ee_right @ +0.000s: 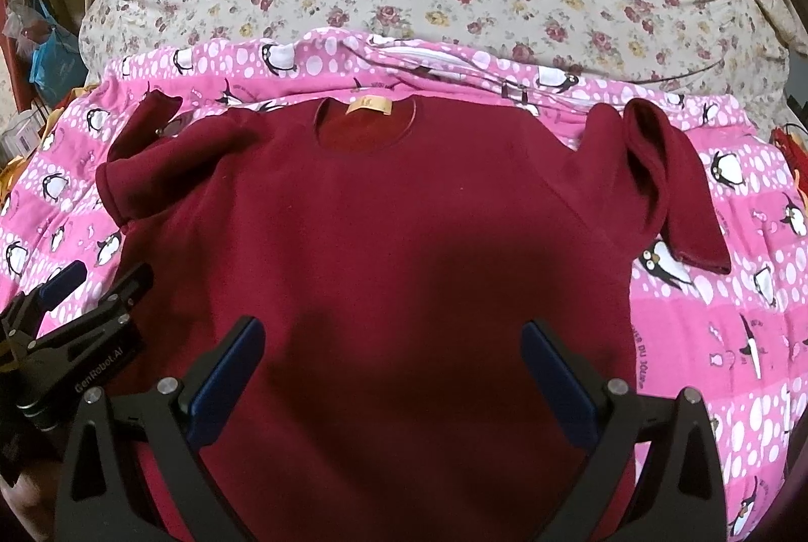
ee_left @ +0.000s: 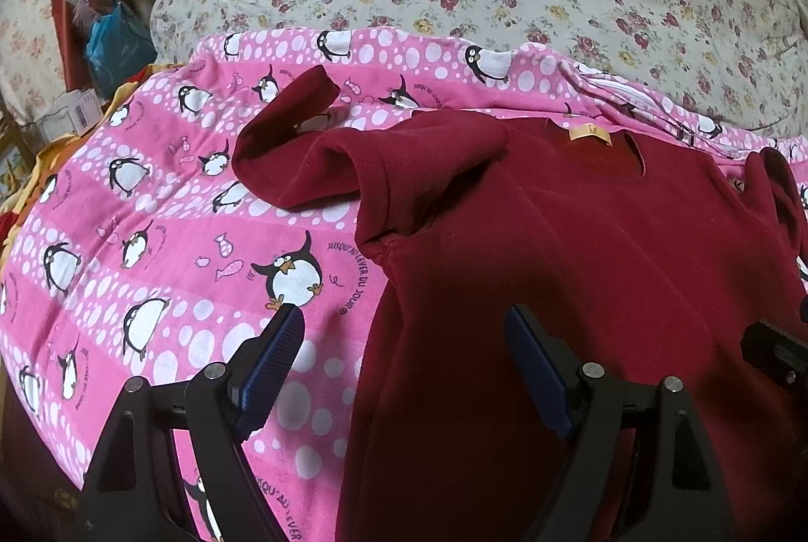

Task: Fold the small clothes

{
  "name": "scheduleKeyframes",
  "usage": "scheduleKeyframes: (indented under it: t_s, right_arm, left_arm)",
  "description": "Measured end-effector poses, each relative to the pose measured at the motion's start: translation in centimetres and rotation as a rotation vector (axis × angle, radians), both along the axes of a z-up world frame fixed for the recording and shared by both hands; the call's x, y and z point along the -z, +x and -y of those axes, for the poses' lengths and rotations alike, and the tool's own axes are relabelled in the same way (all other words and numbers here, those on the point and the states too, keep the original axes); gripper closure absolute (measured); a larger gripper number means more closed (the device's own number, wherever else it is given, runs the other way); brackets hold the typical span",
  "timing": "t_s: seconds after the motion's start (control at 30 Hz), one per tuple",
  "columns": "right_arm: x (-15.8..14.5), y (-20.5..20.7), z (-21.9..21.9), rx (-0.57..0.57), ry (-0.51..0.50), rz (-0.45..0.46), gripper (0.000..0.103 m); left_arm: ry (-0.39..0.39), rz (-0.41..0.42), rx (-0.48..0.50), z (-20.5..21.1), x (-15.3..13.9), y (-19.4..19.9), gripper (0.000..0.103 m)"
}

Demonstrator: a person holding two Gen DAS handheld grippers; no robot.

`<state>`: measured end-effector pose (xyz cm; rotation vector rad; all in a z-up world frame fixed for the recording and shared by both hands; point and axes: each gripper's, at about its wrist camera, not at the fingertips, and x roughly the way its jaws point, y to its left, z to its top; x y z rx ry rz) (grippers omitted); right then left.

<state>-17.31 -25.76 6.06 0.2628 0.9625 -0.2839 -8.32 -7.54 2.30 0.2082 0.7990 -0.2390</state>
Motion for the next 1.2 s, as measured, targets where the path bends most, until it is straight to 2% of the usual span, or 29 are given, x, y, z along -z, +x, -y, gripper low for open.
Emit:
scheduleKeyframes:
  t_s: [1.2]
  right_arm:
    - [0.66,0.46,-0.3,-0.001,0.017,-0.019,0.0]
  left_arm:
    - [-0.001,0.001,0.001,-0.15,-0.13,-0.02,0.039]
